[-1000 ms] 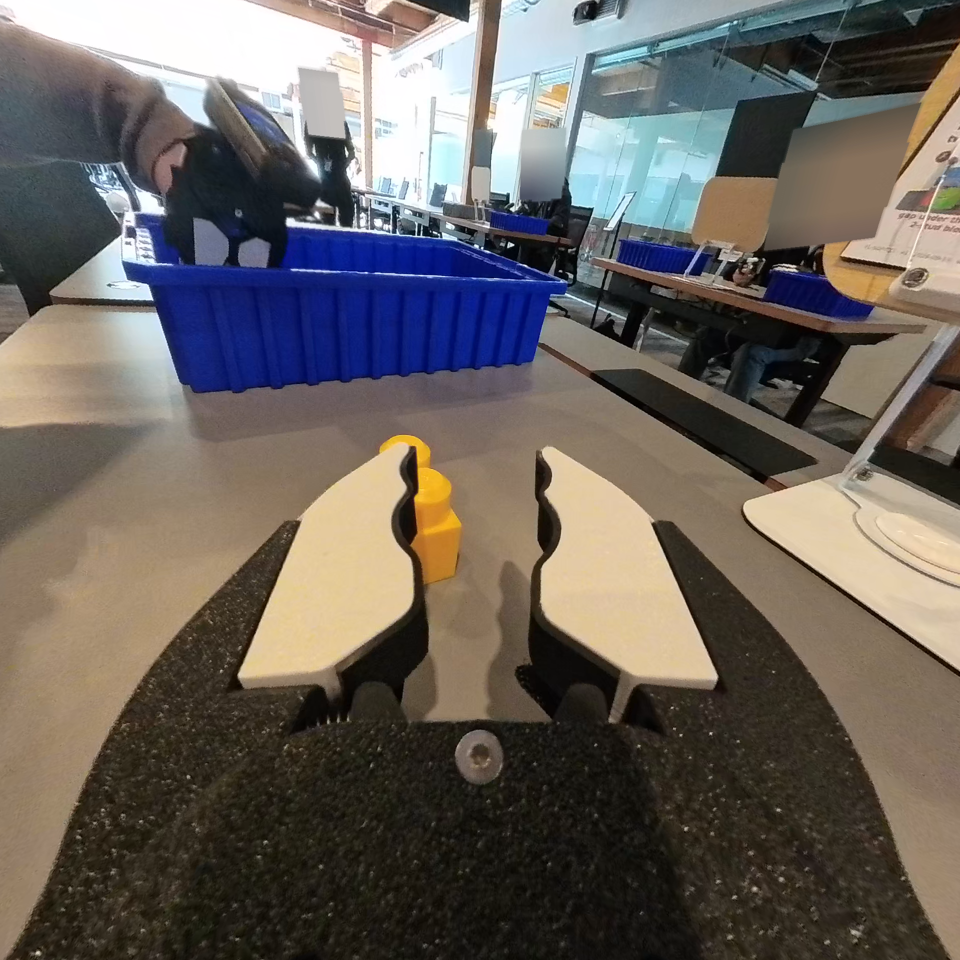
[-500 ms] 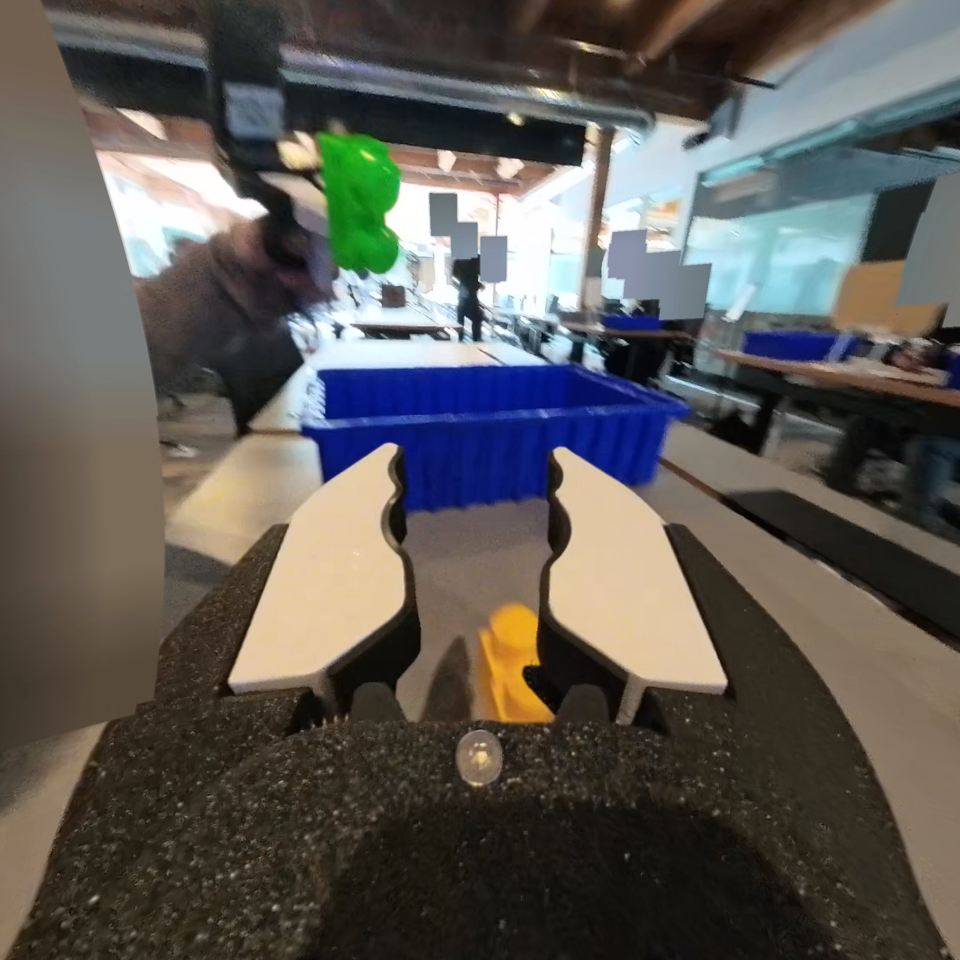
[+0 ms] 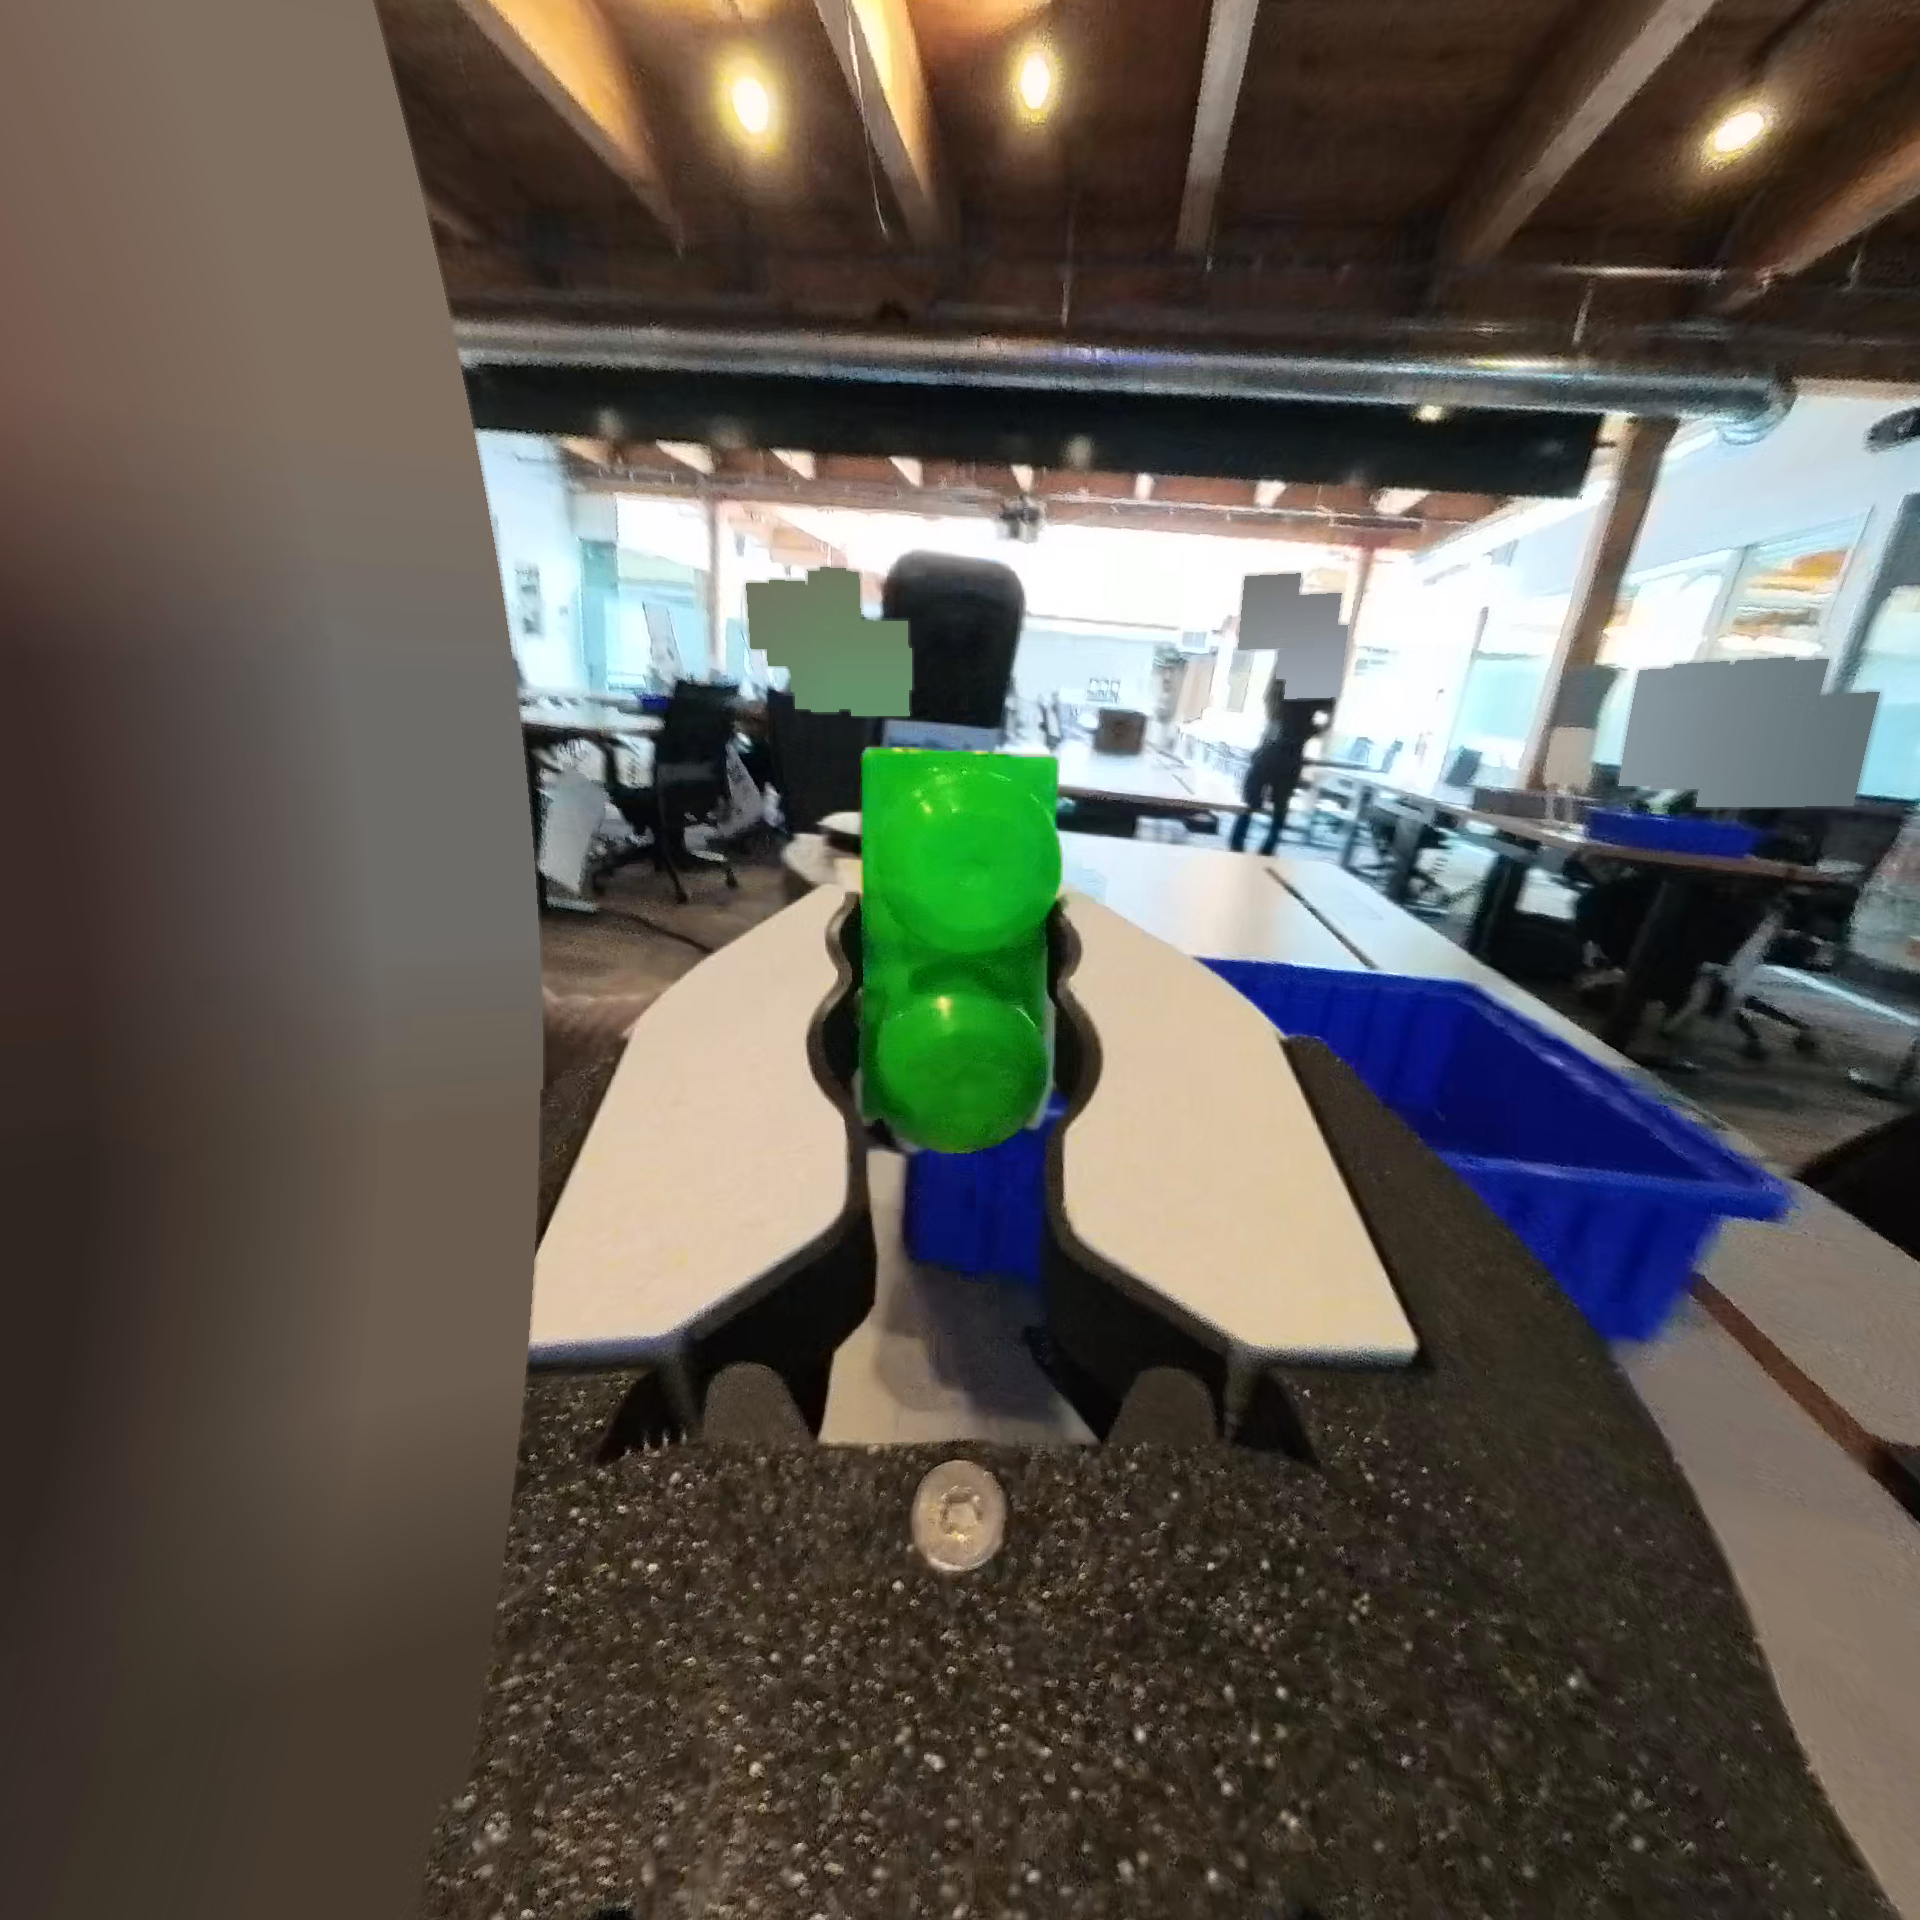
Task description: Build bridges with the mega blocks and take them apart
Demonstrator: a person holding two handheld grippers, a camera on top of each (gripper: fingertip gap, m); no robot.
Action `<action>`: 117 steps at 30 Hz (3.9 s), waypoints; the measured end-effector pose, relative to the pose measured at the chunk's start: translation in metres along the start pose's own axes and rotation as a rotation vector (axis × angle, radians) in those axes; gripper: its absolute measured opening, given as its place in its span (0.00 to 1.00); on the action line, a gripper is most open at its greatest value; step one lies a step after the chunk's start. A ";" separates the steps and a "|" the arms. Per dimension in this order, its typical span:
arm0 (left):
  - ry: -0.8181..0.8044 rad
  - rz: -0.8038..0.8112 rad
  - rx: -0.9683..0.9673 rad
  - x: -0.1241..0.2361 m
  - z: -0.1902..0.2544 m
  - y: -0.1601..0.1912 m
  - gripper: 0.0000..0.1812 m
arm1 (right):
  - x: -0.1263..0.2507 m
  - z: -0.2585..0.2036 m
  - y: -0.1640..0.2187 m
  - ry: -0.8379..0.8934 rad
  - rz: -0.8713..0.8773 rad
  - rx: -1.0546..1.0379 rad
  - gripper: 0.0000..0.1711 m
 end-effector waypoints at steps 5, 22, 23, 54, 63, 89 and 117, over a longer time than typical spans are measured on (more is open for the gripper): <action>-0.114 -0.195 -0.001 -0.014 -0.006 0.033 0.27 | 0.042 0.032 -0.017 0.127 -0.281 0.165 0.19; -0.132 -0.626 0.140 -0.020 -0.052 0.132 0.42 | 0.006 0.063 0.087 0.102 -1.468 0.232 0.19; -0.130 -0.636 0.135 -0.019 -0.053 0.133 0.42 | 0.004 0.061 0.089 0.101 -1.481 0.246 0.19; -0.001 -0.378 0.042 -0.012 -0.060 0.108 0.38 | 0.050 0.058 0.096 0.178 -1.022 0.160 0.34; 0.061 -0.319 0.154 -0.017 -0.077 0.114 0.31 | 0.058 0.065 0.109 0.202 -0.804 -0.030 0.28; 0.107 -0.354 0.098 -0.025 -0.074 0.128 0.17 | 0.057 0.061 0.112 0.128 -0.843 0.063 0.17; 0.128 -0.347 0.102 -0.024 -0.077 0.135 0.17 | 0.066 0.064 0.126 0.109 -0.699 0.012 0.17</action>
Point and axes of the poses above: each gripper's, where its closed fingertips meet, x back along the fingers, y out of its underside, z = x × y across the jaws, the point moved 8 cm from there along x, back along the fingers, and after that the axes turned 14 degrees about y, right-handed, at the moved point
